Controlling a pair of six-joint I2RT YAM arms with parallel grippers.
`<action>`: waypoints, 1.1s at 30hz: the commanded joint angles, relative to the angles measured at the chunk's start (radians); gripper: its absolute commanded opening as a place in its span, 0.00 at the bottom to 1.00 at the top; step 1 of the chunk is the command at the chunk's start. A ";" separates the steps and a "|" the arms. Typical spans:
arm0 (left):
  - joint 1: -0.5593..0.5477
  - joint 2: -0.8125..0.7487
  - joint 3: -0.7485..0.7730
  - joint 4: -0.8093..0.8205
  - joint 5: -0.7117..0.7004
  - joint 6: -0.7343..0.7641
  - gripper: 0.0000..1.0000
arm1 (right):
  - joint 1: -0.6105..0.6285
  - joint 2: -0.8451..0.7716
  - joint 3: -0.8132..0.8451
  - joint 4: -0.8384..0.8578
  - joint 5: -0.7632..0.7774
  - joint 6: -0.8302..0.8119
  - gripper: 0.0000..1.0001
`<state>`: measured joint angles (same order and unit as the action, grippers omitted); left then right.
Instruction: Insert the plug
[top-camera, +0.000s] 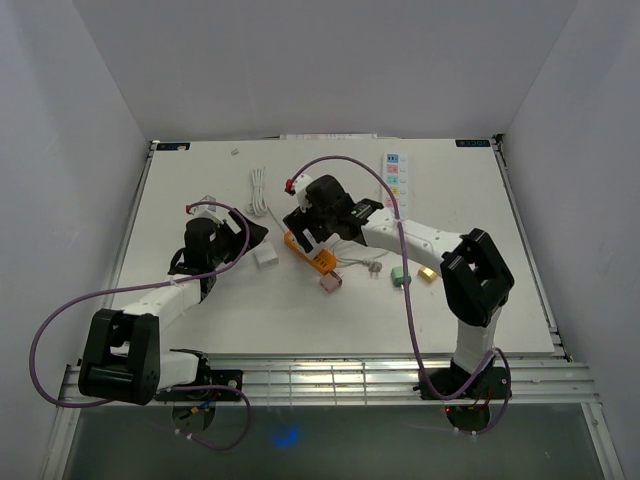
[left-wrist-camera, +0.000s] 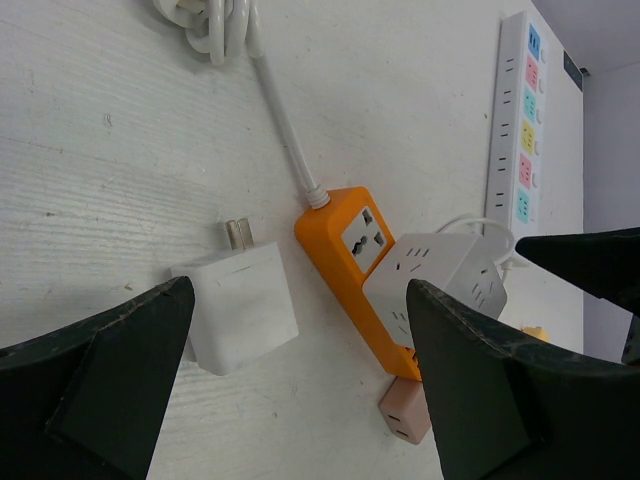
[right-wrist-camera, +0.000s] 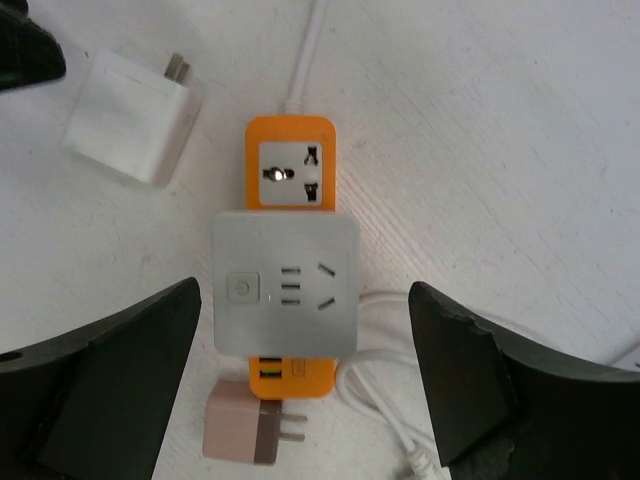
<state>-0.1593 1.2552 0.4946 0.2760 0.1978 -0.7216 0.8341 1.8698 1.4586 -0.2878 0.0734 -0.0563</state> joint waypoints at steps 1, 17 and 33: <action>0.001 -0.017 0.018 -0.004 -0.006 0.014 0.98 | -0.010 -0.121 -0.076 0.060 -0.004 -0.011 0.89; 0.000 0.009 0.030 -0.018 -0.001 0.004 0.98 | -0.044 -0.498 -0.541 0.188 -0.073 0.041 0.95; 0.000 0.015 0.035 -0.026 -0.006 0.005 0.98 | 0.022 -0.402 -0.629 0.256 -0.090 0.124 0.77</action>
<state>-0.1593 1.2865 0.5003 0.2604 0.1944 -0.7223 0.8413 1.4345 0.8040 -0.0841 -0.0402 0.0502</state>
